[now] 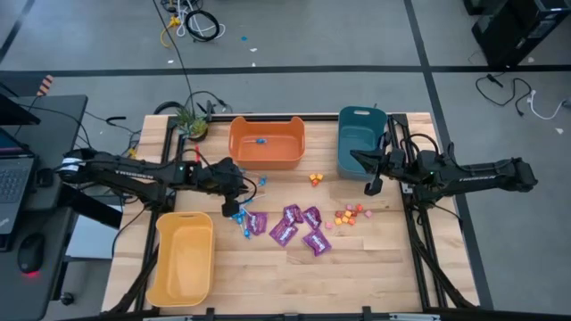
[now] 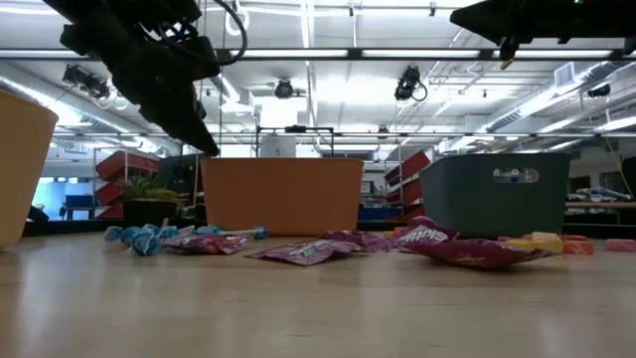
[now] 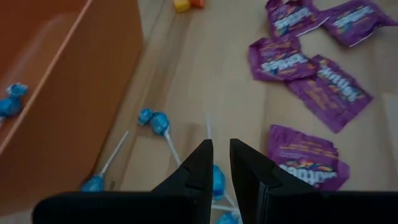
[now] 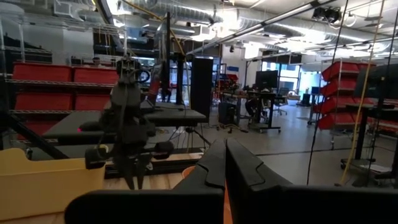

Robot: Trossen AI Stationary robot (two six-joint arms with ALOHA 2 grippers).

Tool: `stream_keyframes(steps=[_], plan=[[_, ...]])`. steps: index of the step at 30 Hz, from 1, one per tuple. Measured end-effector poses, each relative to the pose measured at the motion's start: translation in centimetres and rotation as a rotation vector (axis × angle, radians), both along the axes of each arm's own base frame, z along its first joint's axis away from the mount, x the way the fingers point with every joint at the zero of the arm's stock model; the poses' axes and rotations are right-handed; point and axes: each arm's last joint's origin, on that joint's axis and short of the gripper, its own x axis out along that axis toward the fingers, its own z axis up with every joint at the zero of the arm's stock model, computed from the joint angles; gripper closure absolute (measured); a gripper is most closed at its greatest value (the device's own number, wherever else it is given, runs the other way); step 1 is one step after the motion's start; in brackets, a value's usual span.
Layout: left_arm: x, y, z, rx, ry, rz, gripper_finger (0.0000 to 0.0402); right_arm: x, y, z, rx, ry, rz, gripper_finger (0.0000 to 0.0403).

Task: Sort candy
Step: Put the blue candy into the orange bin

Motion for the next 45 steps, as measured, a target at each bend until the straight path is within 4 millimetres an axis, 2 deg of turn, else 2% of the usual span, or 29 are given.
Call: stream_keyframes(steps=[9, 17, 23, 40, 45], plan=[[-0.4, 0.1, -1.2, 0.015, 0.0, 0.055, 0.0343, 0.0, 0.7, 0.0, 0.0, 0.0, 0.045, 0.0402], [-0.4, 0.1, -2.3, 0.008, -0.088, 0.061, 0.0343, 0.0, 0.9, 0.0, -0.006, 0.002, 0.063, 0.0402], [-0.9, 0.2, -3.5, 0.002, -0.118, 0.088, 0.0344, 0.0, 0.9, 0.0, -0.008, 0.003, 0.064, 0.0402], [-1.8, 0.2, -5.4, 0.01, -0.253, 0.097, 0.0344, 0.0, 0.9, 0.0, -0.008, 0.003, 0.064, 0.0402], [-2.1, 0.3, -5.9, 0.025, -0.246, 0.116, 0.0344, 0.0, 0.9, 0.0, -0.008, 0.003, 0.064, 0.0402]])
